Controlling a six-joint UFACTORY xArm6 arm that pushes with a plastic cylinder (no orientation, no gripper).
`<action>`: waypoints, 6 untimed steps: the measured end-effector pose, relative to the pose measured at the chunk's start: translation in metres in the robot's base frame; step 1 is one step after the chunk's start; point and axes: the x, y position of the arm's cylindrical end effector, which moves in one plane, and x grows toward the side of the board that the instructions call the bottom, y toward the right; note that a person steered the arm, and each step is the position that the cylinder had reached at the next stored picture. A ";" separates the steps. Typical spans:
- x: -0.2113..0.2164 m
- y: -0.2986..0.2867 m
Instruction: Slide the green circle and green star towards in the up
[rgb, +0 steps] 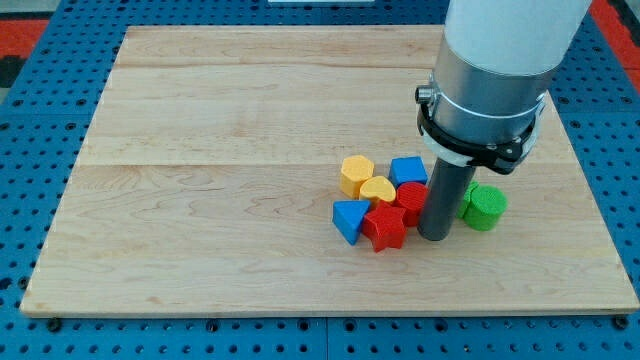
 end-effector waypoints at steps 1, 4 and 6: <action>-0.005 -0.008; 0.022 0.125; -0.022 0.047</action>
